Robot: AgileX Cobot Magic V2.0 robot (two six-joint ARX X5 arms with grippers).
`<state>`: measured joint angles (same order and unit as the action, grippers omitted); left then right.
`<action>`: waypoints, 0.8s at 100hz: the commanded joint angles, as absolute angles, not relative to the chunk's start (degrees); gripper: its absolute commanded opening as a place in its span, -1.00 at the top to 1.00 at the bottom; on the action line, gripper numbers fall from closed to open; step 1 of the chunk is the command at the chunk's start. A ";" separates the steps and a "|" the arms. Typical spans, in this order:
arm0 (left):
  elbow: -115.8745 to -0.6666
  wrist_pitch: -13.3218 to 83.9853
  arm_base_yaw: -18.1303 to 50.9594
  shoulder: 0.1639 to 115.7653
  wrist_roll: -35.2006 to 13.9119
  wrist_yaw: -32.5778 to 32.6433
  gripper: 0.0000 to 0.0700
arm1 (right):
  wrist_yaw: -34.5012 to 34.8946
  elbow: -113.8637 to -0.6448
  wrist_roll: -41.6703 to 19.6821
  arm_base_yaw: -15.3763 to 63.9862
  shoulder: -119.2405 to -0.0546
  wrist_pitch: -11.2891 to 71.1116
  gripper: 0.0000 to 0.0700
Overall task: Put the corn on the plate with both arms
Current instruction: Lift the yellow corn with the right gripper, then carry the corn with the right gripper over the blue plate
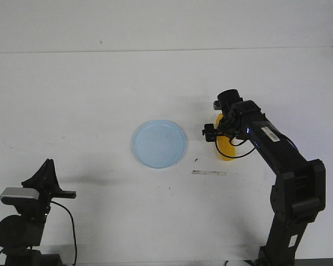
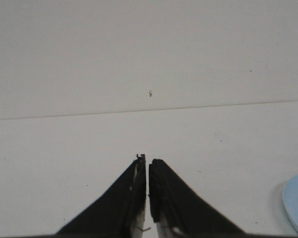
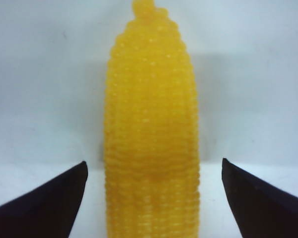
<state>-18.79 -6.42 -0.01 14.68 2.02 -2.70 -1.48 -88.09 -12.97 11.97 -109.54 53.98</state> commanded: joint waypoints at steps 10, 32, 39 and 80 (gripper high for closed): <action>-19.27 -7.16 -0.10 14.74 1.93 -2.46 0.99 | -0.89 -89.27 -13.65 12.38 -110.89 54.02 0.17; -19.27 -7.16 -0.10 14.74 1.93 -2.46 0.99 | -0.91 -89.36 -13.67 12.43 -110.56 54.08 0.31; -19.27 -7.16 -0.10 14.74 1.93 -2.46 0.99 | -0.93 -89.49 -13.67 12.40 -109.30 54.11 0.31; -19.27 -7.16 -0.10 14.74 1.93 -2.46 0.99 | 20.86 -90.06 -13.65 19.25 -103.70 48.69 0.31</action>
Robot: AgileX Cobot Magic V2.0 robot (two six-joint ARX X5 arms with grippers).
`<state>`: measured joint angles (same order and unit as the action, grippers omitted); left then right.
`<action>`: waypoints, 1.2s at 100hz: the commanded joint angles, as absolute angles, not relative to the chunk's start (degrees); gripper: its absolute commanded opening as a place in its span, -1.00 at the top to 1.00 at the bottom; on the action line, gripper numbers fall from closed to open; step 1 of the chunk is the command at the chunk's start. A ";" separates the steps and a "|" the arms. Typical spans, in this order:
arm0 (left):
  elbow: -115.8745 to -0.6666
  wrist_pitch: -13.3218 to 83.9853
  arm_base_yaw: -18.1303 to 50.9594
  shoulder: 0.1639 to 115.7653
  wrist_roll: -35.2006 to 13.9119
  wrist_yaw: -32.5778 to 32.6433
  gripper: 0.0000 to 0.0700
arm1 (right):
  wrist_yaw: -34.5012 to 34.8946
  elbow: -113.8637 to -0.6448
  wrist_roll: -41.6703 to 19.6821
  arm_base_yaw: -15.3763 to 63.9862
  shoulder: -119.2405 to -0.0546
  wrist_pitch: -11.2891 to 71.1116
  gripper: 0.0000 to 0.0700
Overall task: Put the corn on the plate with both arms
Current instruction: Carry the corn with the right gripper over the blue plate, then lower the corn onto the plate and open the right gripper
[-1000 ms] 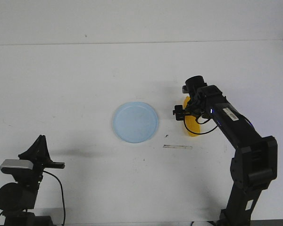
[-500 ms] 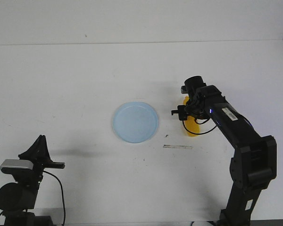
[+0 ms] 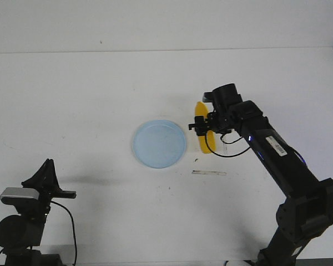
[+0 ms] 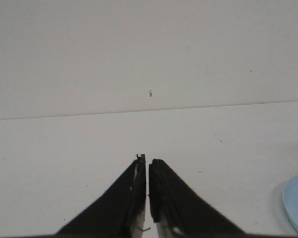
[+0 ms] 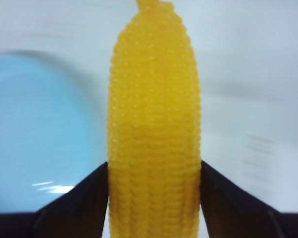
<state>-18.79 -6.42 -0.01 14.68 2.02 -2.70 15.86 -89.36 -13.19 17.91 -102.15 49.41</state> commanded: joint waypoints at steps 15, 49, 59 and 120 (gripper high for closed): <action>-19.27 -7.18 -0.10 14.74 1.93 -2.46 0.99 | 24.64 -90.06 -15.35 25.21 -106.04 43.13 0.30; -19.27 -7.16 -0.10 14.74 1.93 -2.46 0.99 | 24.29 -90.06 -21.26 30.11 -111.57 35.46 0.24; -19.27 -7.16 -0.10 14.74 1.93 -2.46 0.99 | 23.99 -90.06 -21.65 30.11 -112.42 34.76 0.19; -19.27 -7.16 -0.10 14.74 1.93 -2.46 0.99 | 23.33 -90.06 -21.61 30.04 -114.61 35.68 -0.34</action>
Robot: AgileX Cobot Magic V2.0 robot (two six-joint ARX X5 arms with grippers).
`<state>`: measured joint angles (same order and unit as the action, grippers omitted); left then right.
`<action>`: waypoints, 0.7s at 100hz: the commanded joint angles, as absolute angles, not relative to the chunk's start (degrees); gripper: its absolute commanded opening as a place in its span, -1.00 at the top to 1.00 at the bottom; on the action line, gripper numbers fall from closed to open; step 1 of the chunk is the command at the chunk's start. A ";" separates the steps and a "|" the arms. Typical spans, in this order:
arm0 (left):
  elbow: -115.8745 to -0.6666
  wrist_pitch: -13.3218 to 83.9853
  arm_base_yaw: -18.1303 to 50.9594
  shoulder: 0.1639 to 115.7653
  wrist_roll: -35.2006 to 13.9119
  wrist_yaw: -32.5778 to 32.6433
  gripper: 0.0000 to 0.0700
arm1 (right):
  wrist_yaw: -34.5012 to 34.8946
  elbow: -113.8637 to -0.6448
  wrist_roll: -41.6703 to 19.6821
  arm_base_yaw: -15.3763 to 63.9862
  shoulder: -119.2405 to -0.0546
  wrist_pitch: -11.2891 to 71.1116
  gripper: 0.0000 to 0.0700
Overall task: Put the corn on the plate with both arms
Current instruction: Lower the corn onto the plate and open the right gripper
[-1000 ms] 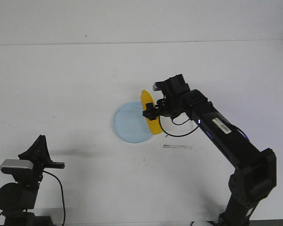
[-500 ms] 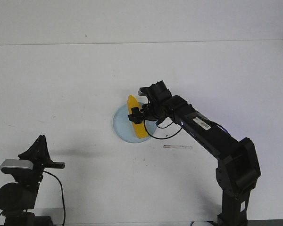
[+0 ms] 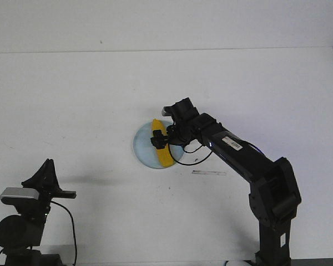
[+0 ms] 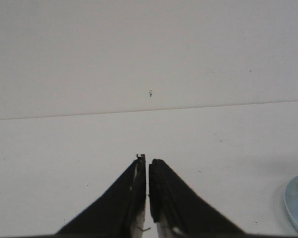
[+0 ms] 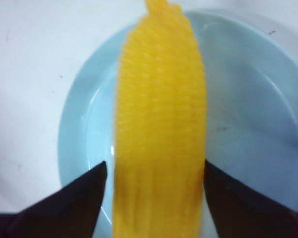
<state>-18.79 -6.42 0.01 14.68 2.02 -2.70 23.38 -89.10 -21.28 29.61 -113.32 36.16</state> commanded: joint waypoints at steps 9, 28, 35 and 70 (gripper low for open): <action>-19.27 -7.16 -0.10 14.74 1.93 -2.46 0.99 | 23.59 -90.11 -21.58 30.02 -114.41 34.65 -0.34; -19.27 -7.16 -0.10 14.74 1.93 -2.46 0.99 | 22.63 -90.11 -20.71 29.52 -110.65 32.10 -0.34; -19.27 -7.16 -0.10 14.74 1.93 -2.46 0.99 | 20.43 -90.11 -19.90 29.52 -108.47 32.18 -0.34; -19.27 -7.16 -0.10 14.74 1.93 -2.46 0.99 | 2.63 -86.06 -1.41 29.45 -97.54 30.63 0.19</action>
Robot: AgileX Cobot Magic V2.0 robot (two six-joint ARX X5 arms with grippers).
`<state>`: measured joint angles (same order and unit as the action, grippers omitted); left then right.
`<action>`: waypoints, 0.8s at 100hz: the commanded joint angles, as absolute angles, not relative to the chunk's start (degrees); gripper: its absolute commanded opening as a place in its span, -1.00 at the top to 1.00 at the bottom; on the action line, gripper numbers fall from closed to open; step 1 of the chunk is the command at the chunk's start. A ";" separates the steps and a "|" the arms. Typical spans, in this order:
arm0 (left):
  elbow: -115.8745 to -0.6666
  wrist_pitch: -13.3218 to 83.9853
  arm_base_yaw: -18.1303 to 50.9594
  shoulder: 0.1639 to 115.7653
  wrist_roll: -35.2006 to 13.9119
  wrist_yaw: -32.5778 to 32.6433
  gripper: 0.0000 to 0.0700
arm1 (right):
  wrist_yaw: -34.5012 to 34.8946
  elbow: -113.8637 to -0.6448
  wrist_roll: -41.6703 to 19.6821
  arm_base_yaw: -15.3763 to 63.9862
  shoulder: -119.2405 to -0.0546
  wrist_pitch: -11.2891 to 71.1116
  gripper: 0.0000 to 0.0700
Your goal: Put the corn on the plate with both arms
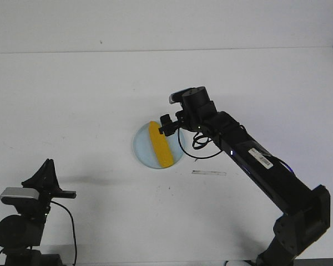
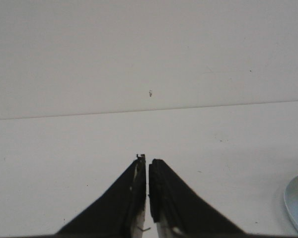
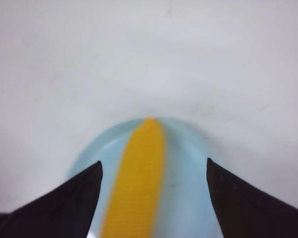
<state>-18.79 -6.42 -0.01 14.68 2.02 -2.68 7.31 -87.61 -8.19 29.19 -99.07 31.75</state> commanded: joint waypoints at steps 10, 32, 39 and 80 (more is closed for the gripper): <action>-19.29 -7.16 -0.10 14.74 1.93 -2.46 0.99 | -4.34 -79.66 1.65 28.34 -92.20 25.96 0.70; -19.27 -7.16 -0.10 14.74 1.93 -2.46 0.99 | -8.95 -60.29 1.76 22.87 -77.67 10.83 0.96; -19.27 -7.16 -0.10 14.74 1.93 -2.46 0.99 | -7.92 -54.00 2.22 19.81 -72.44 5.93 0.96; -19.27 -7.16 -0.10 14.74 1.93 -2.46 0.99 | 6.72 -32.36 2.46 -5.56 -46.94 2.24 0.96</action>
